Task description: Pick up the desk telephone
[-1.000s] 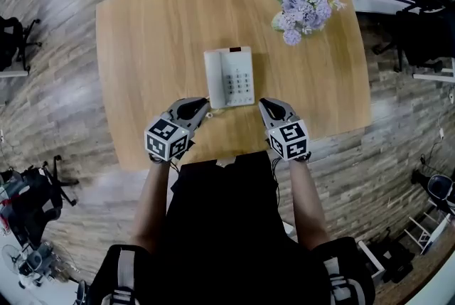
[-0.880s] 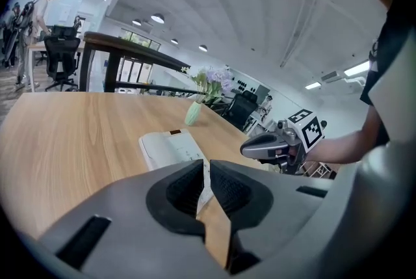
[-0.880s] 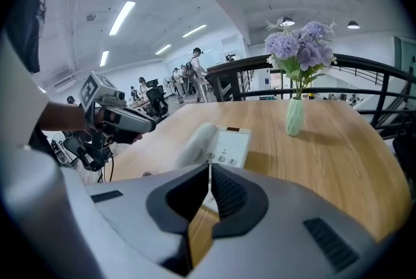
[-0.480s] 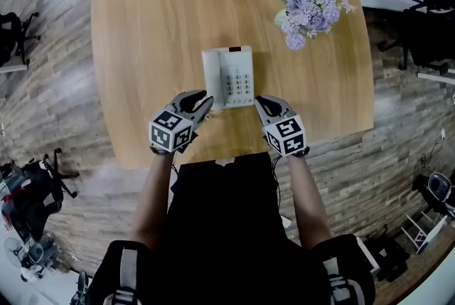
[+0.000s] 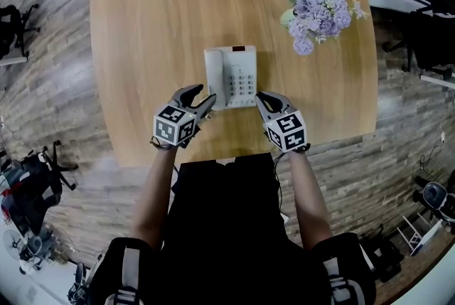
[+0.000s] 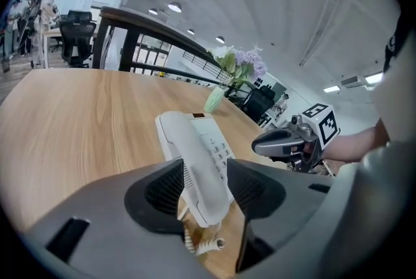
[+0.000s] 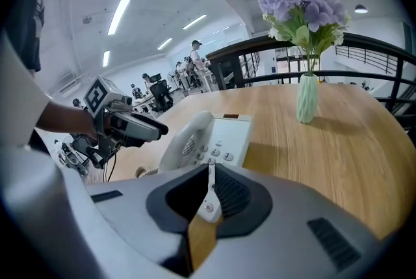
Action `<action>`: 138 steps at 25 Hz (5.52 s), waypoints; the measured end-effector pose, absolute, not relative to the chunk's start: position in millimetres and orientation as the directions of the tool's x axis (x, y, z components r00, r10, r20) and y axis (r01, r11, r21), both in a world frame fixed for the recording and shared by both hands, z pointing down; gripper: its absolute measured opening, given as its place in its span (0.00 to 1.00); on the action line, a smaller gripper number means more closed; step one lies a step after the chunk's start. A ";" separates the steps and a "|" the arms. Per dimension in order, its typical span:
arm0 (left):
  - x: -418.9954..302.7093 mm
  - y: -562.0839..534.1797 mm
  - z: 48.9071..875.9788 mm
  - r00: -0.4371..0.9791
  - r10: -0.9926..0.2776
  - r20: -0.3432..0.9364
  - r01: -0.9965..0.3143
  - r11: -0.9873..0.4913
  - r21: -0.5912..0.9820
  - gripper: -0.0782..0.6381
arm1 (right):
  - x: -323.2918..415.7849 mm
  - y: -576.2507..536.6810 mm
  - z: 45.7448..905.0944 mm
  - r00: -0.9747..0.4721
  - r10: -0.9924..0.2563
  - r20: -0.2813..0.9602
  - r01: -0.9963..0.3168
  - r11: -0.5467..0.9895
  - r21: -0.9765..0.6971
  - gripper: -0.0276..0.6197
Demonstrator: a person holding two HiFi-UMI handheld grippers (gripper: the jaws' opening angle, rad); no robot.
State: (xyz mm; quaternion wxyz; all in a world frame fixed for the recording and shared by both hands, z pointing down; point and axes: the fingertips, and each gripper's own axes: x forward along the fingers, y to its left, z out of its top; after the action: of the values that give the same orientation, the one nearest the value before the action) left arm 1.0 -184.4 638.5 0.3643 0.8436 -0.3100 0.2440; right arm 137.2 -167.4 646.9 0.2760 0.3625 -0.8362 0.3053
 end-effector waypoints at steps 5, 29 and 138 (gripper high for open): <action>1.1 -187.5 650.7 0.696 -0.337 0.634 -0.701 -0.511 0.497 0.46 | 133.5 -176.8 653.5 -0.600 -0.439 0.669 -0.770 0.546 -0.331 0.09; 20.9 -202.8 690.3 0.751 -0.298 0.590 -0.655 -0.451 0.606 0.68 | 127.1 -189.8 692.7 -0.661 -0.365 0.656 -0.730 0.518 -0.446 0.40; -54.6 -179.2 626.0 0.716 -0.446 0.536 -0.698 -0.449 0.558 0.67 | 28.8 -158.9 634.2 -0.642 -0.592 0.488 -0.745 0.328 -0.581 0.45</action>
State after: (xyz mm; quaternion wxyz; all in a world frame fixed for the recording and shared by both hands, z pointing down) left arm -54.6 -179.2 626.0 0.3982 0.8364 -0.3420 0.1577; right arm 28.8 -158.9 634.2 0.0942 0.4127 -0.8095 0.4068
